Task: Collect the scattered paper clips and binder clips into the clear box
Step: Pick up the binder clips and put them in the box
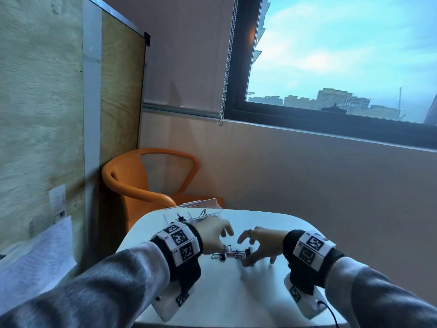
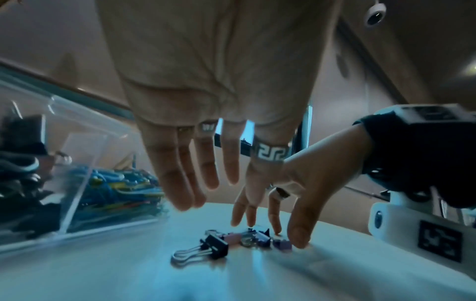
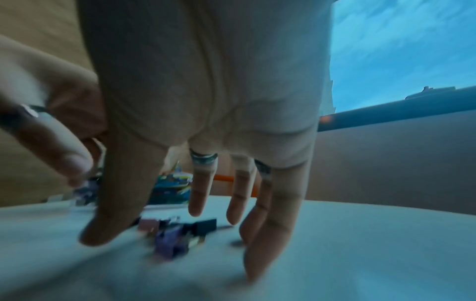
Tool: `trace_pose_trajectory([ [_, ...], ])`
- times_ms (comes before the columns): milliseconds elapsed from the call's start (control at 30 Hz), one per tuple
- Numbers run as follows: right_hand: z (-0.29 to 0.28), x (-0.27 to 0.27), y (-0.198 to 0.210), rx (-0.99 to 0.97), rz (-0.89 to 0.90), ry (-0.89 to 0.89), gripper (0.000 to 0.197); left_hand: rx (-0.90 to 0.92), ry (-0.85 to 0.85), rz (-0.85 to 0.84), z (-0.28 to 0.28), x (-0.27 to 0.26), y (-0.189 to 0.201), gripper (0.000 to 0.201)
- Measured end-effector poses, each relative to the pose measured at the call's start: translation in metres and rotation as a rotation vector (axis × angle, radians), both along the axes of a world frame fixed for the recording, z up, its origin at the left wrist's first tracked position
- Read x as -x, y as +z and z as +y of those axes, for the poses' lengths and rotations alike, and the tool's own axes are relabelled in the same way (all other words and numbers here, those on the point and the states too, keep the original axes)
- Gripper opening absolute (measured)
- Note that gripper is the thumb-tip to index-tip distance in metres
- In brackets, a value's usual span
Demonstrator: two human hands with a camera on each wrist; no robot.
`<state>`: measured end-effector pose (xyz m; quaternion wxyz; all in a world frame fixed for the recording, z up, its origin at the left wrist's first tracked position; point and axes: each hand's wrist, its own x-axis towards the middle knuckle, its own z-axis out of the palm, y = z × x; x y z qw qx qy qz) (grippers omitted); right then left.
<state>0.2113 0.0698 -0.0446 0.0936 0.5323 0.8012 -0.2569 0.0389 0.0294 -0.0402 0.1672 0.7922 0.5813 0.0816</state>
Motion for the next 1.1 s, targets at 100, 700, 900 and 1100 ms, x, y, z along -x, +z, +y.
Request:
trace_pose_trajectory([
  [100, -0.001, 0.001, -0.009, -0.035, 0.032, 0.040, 0.048, 0.127, -0.011, 0.097, 0.007, -0.015, -0.004, 0.058],
  [700, -0.003, -0.008, -0.009, -0.099, 0.098, 0.019, 0.014, 0.133, 0.013, 0.106, 0.011, -0.015, -0.022, 0.025],
  [900, -0.004, -0.022, -0.008, 0.216, 0.598, -0.324, 0.012, 0.176, 0.060, -0.032, 0.012, -0.003, -0.019, 0.023],
  [1100, -0.011, -0.026, -0.015, 0.623, 1.301, -0.673, 0.023, 0.471, 0.206, -0.636, 0.007, 0.021, -0.010, 0.014],
])
